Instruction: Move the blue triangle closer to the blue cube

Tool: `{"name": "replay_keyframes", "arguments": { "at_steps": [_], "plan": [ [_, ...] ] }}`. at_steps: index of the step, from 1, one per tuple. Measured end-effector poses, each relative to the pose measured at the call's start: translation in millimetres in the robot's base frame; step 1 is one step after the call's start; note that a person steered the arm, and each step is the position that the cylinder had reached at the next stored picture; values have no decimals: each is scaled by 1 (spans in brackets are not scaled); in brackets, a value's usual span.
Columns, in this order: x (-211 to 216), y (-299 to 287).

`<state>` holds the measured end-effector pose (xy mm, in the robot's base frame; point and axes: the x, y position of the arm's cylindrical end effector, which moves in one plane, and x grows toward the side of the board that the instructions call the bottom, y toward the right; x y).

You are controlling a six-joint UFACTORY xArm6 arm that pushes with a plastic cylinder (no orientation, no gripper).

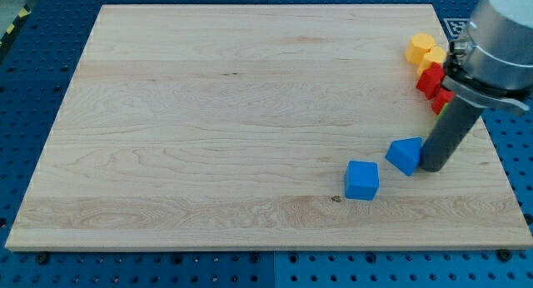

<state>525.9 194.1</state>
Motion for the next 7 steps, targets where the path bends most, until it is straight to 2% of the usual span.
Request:
{"name": "replay_keyframes", "arguments": {
  "at_steps": [1,3,5,6,7],
  "plan": [
    [2,-13],
    [-23,-13],
    [-11,-28],
    [-23,-38],
    [-54,-38]
  ]
}}
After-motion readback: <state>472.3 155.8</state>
